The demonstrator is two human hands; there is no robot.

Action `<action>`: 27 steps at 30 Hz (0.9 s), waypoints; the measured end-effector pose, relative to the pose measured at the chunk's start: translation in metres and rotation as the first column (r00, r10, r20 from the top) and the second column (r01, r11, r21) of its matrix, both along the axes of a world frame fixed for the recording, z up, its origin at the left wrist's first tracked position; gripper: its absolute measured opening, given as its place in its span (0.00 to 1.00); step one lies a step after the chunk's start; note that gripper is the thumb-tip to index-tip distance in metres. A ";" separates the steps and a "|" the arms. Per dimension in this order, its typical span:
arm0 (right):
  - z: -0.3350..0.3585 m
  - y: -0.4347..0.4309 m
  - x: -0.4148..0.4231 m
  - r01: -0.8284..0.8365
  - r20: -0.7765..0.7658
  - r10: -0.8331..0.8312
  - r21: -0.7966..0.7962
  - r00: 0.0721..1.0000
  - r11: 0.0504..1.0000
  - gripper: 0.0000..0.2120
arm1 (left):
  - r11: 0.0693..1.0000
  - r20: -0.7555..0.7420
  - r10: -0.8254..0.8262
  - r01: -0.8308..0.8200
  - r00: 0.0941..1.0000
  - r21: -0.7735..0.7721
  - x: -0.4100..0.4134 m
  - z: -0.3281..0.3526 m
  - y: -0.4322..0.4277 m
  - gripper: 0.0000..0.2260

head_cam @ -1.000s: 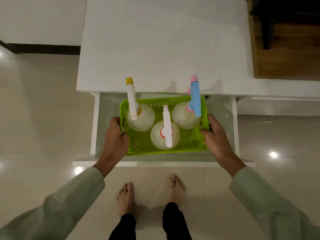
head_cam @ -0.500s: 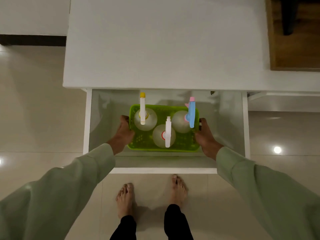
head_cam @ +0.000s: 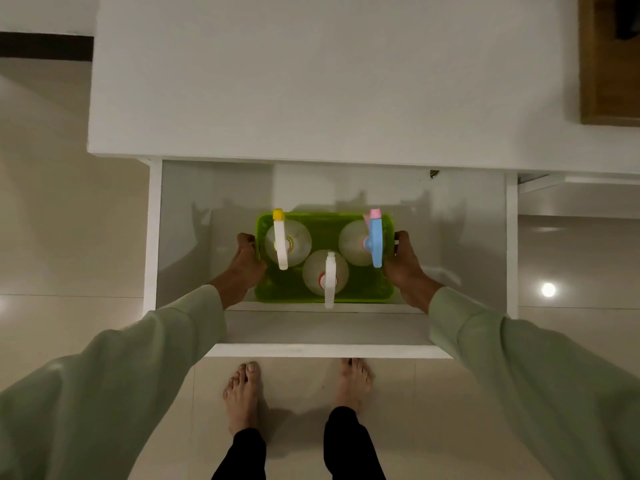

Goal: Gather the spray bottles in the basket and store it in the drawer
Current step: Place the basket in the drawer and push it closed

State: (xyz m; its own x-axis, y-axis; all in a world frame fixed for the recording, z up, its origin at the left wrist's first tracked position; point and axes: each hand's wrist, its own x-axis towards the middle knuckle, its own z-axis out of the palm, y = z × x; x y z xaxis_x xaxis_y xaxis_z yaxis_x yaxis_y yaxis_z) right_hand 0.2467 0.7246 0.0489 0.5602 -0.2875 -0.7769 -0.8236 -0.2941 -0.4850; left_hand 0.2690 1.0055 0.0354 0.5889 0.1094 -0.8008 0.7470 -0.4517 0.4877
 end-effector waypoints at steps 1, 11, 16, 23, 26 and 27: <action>0.000 0.000 0.000 -0.001 0.000 0.001 0.006 1.000 1.000 0.14 | 1.000 0.000 0.002 -0.002 1.000 -0.005 0.000 -0.001 0.000 0.21; 0.066 -0.006 -0.023 0.095 -0.042 -0.095 -0.023 0.995 0.995 0.31 | 0.992 0.155 0.083 -0.095 0.985 0.078 -0.017 0.069 -0.001 0.31; 0.137 0.016 -0.072 -0.182 0.210 0.220 -0.185 0.953 0.966 0.25 | 0.988 0.304 -0.083 0.039 0.949 0.150 -0.074 0.148 -0.007 0.21; 0.160 0.036 -0.113 -0.712 0.138 0.771 -0.310 0.622 0.630 0.23 | 0.741 0.321 -0.670 0.585 0.669 0.329 -0.125 0.176 -0.023 0.23; 0.152 0.038 -0.115 -0.793 0.048 0.882 -0.418 0.468 0.444 0.21 | 0.615 0.272 -0.786 0.658 0.555 0.434 -0.125 0.165 -0.024 0.20; 0.150 0.038 -0.115 -0.799 0.039 0.901 -0.447 0.431 0.402 0.20 | 0.601 0.273 -0.797 0.662 0.539 0.447 -0.124 0.161 -0.025 0.19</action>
State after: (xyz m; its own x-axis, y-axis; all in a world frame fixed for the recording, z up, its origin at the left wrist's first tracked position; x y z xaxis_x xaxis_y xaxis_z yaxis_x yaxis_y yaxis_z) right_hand 0.1317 0.7628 0.1990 0.7968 0.2640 -0.5436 0.0832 -0.9389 -0.3340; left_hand 0.1448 0.9807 0.1968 0.8066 -0.3554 -0.4724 -0.1502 -0.8961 0.4177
